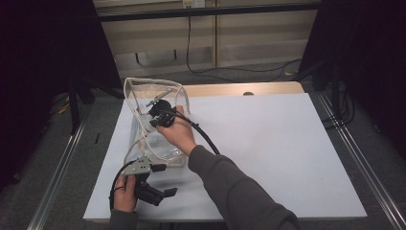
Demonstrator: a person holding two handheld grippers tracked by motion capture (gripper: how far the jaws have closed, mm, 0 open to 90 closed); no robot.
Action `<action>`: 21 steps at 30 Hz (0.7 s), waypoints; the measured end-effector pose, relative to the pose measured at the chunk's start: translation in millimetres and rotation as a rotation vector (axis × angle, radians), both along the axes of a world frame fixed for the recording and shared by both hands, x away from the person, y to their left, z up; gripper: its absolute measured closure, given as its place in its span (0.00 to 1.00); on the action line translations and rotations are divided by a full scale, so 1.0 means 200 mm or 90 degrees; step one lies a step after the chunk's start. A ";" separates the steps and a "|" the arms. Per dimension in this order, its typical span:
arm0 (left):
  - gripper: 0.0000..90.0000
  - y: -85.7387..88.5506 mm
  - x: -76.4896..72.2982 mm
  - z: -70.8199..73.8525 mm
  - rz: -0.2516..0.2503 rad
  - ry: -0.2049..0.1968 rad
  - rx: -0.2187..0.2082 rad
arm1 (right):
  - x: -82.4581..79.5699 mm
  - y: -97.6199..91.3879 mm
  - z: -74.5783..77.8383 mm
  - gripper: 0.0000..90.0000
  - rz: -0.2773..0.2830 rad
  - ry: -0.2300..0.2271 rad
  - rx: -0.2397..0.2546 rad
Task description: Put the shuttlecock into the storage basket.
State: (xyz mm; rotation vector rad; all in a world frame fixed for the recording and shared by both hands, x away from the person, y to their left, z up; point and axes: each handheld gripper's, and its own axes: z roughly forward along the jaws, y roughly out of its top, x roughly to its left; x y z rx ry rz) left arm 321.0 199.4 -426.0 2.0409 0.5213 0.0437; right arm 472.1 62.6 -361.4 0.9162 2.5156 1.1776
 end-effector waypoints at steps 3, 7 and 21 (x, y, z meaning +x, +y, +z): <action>0.04 0.00 0.00 0.00 -0.001 -0.001 -0.004 | 0.00 0.00 0.00 0.98 0.001 -0.001 0.001; 0.04 0.00 0.00 0.00 0.000 0.001 0.000 | 0.00 0.01 -0.01 0.98 0.005 -0.002 -0.003; 0.04 0.00 0.00 0.00 0.000 0.002 -0.004 | 0.00 0.03 -0.04 0.98 0.025 -0.001 -0.020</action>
